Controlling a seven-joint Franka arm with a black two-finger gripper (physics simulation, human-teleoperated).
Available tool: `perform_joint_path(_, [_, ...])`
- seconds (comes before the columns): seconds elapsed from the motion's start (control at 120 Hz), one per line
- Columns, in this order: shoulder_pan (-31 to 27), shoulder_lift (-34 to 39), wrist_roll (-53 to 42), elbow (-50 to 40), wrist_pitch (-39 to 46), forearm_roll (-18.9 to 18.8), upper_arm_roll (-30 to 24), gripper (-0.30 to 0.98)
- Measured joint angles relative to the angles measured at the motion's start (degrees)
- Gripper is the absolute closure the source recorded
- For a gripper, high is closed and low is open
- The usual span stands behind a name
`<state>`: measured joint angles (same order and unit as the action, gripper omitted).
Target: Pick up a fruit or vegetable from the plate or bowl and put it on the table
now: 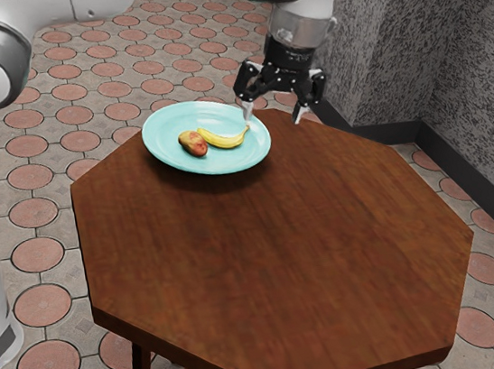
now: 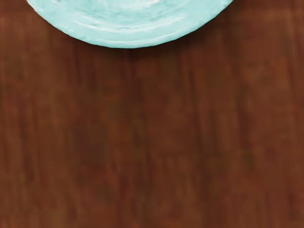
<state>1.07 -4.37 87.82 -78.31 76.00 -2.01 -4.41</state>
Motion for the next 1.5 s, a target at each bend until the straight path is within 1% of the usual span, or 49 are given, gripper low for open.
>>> perform_joint_path(0.1, [-9.75,0.37,-11.3,-3.38,3.14,-3.57,1.31,0.0])
perform_joint_path(0.142, [-12.89,1.11,-16.23,-4.78,4.93,-4.34,1.54,0.0])
perform_joint_path(0.2, [-16.02,5.23,-22.42,-9.64,7.07,-4.79,1.67,0.0])
perform_joint_path(0.233, [-17.55,9.0,-25.65,-14.54,8.59,-4.99,1.73,0.0])
perform_joint_path(0.258, [-16.98,11.66,-27.95,-18.15,9.82,-5.11,1.77,0.0])
perform_joint_path(0.308, [-10.95,16.48,-32.29,-24.98,12.24,-5.26,1.82,0.0])
perform_joint_path(0.333, [-9.06,18.47,-34.32,-27.77,13.41,-5.31,1.83,0.0])
perform_joint_path(0.383, [-7.75,21.15,-38.15,-31.54,15.44,-5.36,1.85,0.0])
perform_joint_path(0.433, [-7.63,22.42,-41.68,-33.26,17.04,-5.39,1.85,0.0])
perform_joint_path(0.533, [-7.98,22.87,-47.94,-34.46,19.55,-5.43,1.86,0.0])
perform_joint_path(0.65, [-10.17,21.93,-54.03,-35.02,21.6,-5.14,1.87,0.0])
perform_joint_path(0.942, [-15.2,19.93,-65.64,-35.67,23.59,-4.49,2.5,0.0])
perform_joint_path(1.158, [-23.14,17.68,-73.32,-35.45,24.03,-4.43,2.79,0.0])
perform_joint_path(1.442, [-23.86,15.11,-82.55,-34.34,24.19,-4.35,6.28,0.0])
perform_joint_path(1.5, [-23.68,13.96,-85.8,-33.03,24.27,-3.28,6.44,0.0])
